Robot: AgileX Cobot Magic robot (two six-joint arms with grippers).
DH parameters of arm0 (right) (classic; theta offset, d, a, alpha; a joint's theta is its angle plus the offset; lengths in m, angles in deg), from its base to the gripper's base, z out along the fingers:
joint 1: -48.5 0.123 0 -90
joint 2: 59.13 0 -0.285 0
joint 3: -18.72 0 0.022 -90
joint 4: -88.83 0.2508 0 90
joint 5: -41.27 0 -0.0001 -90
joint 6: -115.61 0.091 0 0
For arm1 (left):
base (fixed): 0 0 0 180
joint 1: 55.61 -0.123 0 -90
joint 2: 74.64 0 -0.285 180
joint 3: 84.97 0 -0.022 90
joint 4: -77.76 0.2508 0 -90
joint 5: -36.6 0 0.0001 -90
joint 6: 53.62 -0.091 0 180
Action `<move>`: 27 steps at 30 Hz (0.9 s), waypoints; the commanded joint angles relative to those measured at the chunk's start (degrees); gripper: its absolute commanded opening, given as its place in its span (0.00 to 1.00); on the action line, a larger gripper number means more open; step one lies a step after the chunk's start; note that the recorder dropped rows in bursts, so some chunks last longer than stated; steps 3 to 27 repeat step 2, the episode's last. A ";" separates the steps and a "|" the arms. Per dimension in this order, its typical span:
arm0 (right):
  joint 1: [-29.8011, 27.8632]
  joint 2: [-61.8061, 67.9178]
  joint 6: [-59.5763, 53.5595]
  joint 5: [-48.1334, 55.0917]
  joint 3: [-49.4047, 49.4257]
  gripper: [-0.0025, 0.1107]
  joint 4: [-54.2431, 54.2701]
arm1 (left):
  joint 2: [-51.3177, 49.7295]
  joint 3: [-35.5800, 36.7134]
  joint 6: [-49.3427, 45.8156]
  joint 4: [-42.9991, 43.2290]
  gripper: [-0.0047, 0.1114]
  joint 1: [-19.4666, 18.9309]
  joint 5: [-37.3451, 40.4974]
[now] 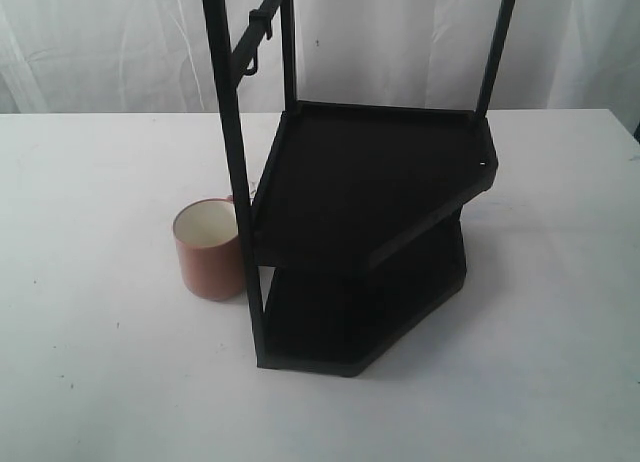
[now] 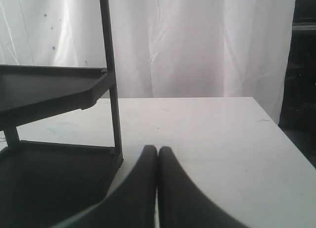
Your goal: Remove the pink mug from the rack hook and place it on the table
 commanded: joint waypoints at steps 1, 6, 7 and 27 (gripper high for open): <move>-0.25 -0.35 0.07 0.30 0.31 0.02 -0.11 | 0.26 0.24 -0.12 -0.19 0.04 -0.27 -0.21; -0.25 -0.35 0.07 0.30 0.31 0.02 -0.11 | 0.26 0.24 -0.12 -0.19 0.04 -0.27 -0.21; -0.25 -0.35 0.07 0.30 0.31 0.02 -0.11 | 0.26 0.24 -0.12 -0.19 0.04 -0.27 -0.21; -0.25 -0.35 0.07 0.30 0.31 0.02 -0.11 | 0.26 0.24 -0.12 -0.19 0.04 -0.27 -0.21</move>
